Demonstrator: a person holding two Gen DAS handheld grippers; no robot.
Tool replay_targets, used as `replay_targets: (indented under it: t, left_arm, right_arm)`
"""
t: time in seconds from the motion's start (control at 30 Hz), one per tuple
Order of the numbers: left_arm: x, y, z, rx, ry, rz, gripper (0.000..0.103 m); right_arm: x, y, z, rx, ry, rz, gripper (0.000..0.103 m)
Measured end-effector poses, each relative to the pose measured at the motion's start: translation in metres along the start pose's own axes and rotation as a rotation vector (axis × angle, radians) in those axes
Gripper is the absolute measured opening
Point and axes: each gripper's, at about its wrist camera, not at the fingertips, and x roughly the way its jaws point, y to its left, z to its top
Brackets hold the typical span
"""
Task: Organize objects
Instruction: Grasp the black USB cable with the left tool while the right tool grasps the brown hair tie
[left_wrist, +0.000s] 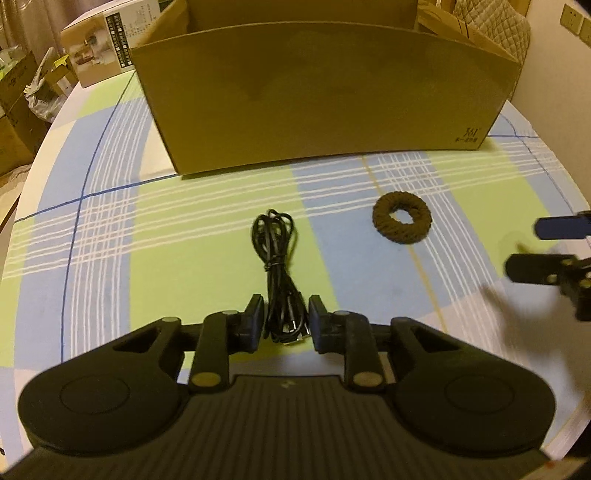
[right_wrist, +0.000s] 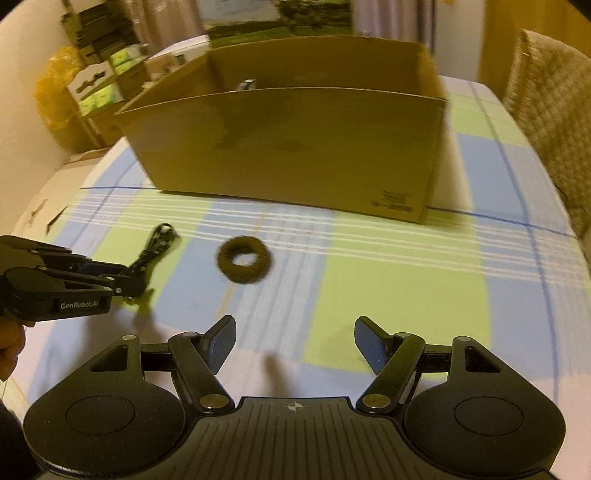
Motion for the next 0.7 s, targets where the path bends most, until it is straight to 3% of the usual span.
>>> replay_targets:
  t: [0.33, 0.4, 0.7]
  left_arm:
    - [-0.005, 0.016, 0.002, -0.029, -0.032, -0.034, 0.037]
    - [-0.006, 0.018, 0.001, -0.033, -0.039, -0.037, 0.043]
    - [-0.004, 0.024, -0.003, -0.043, -0.051, -0.045, 0.05]
  right_arm:
    - [0.048, 0.033, 0.011, -0.18, -0.079, 0.056, 0.069]
    - [0.057, 0.033, 0.014, -0.191, -0.093, 0.066, 0.069]
    - [0.088, 0.038, 0.024, -0.235, -0.084, 0.056, 0.069]
